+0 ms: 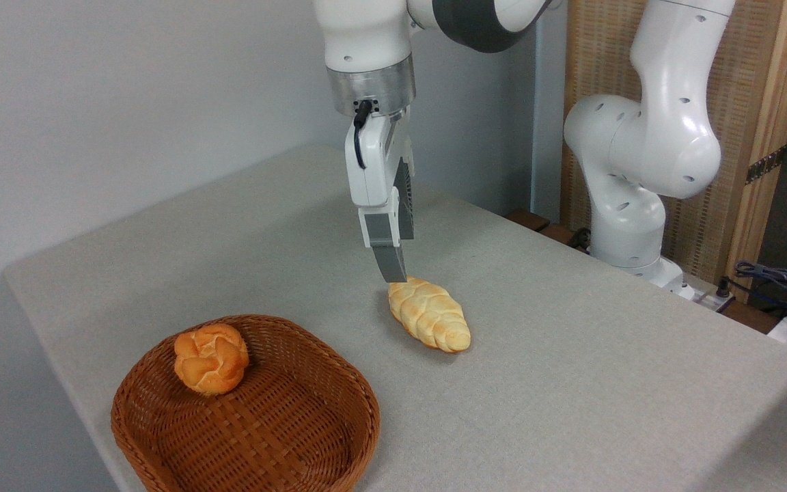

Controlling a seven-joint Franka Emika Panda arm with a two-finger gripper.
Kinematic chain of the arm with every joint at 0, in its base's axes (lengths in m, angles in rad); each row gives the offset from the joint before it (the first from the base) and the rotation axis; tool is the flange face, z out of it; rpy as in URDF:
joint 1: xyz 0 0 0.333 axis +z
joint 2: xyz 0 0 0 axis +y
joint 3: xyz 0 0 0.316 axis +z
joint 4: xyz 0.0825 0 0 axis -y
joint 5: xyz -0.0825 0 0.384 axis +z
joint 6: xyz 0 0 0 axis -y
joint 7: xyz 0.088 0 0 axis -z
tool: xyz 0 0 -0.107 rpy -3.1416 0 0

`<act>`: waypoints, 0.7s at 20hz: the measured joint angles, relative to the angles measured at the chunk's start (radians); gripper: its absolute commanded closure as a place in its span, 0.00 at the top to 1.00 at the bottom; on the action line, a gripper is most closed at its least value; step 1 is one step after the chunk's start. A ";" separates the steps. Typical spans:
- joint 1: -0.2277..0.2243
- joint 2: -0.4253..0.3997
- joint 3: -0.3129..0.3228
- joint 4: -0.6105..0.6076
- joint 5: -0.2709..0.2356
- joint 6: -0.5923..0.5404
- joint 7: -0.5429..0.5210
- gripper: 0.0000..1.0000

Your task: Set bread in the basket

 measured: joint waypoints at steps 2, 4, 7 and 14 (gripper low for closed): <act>0.000 0.000 0.000 0.000 0.000 0.000 0.000 1.00; 0.000 0.000 0.000 0.000 0.000 0.000 0.000 1.00; 0.000 0.000 0.000 0.000 0.000 0.000 0.000 1.00; -0.001 0.003 -0.001 -0.002 0.001 0.000 0.131 1.00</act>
